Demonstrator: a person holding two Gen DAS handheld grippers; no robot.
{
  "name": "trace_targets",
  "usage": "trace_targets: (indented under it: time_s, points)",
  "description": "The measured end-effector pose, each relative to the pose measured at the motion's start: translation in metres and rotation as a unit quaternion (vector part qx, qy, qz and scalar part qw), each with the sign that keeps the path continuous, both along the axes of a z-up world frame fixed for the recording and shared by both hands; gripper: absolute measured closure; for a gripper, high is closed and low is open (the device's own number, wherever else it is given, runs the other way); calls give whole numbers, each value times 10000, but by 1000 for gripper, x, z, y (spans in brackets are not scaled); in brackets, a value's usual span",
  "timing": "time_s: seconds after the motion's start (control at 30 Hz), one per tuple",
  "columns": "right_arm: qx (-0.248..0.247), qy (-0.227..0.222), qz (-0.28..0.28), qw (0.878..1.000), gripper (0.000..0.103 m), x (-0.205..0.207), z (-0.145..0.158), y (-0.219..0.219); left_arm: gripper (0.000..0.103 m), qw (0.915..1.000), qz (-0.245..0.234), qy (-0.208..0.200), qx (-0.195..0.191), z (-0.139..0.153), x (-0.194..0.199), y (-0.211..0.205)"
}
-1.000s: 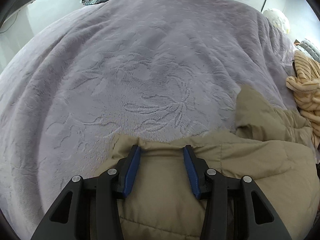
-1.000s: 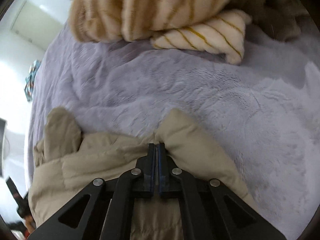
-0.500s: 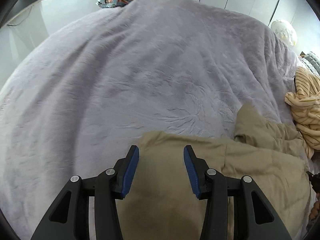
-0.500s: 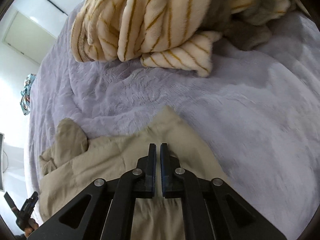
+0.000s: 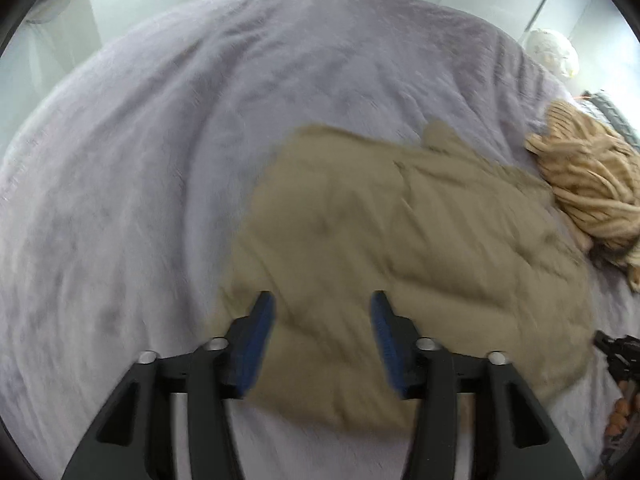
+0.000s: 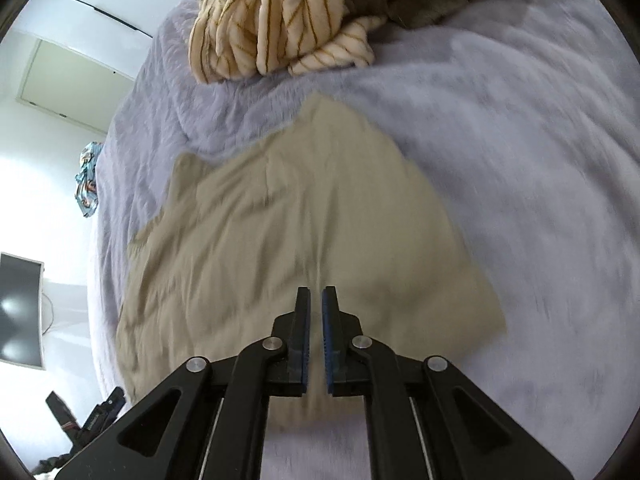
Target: Fold large clothes
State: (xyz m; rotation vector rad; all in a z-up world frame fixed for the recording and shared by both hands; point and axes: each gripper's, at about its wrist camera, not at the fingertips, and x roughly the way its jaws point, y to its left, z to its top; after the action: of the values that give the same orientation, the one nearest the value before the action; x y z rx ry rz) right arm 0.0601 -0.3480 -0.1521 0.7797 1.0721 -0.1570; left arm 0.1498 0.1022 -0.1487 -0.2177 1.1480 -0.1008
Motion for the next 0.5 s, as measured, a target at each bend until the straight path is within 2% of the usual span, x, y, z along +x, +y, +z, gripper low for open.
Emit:
trace_targets:
  time_s: [0.03, 0.1, 0.2, 0.27, 0.3, 0.33, 0.4, 0.5]
  points:
    - [35, 51, -15, 10000, 89, -11, -1, 3, 19, 9999, 8, -67, -107, 2, -8, 0]
    - [112, 91, -42, 9999, 76, -25, -3, 8, 19, 9996, -13, -100, -246, 4, -20, -1]
    - [268, 126, -83, 9995, 60, -40, -10, 12, 19, 9992, 85, 117, -377, -2, -29, -1]
    - [409, 175, -97, 9990, 60, -46, -17, 15, 19, 9988, 165, 227, -405, -8, -35, -1]
    - [483, 189, -89, 9986, 59, -48, -20, 17, 15, 9988, 196, 257, -377, -10, -38, -2]
    - [590, 198, -65, 9980, 58, -47, -24, 19, 0, 9987, 234, 284, -353, -13, -42, -3]
    - [813, 181, -34, 9965, 45, -48, -32, 24, 0, 9982, 309, 241, -446, -16, -49, -1]
    - [1075, 132, -120, 9940, 29, -51, -44, 27, 0, 9950, 438, 407, -803, -27, -54, 3]
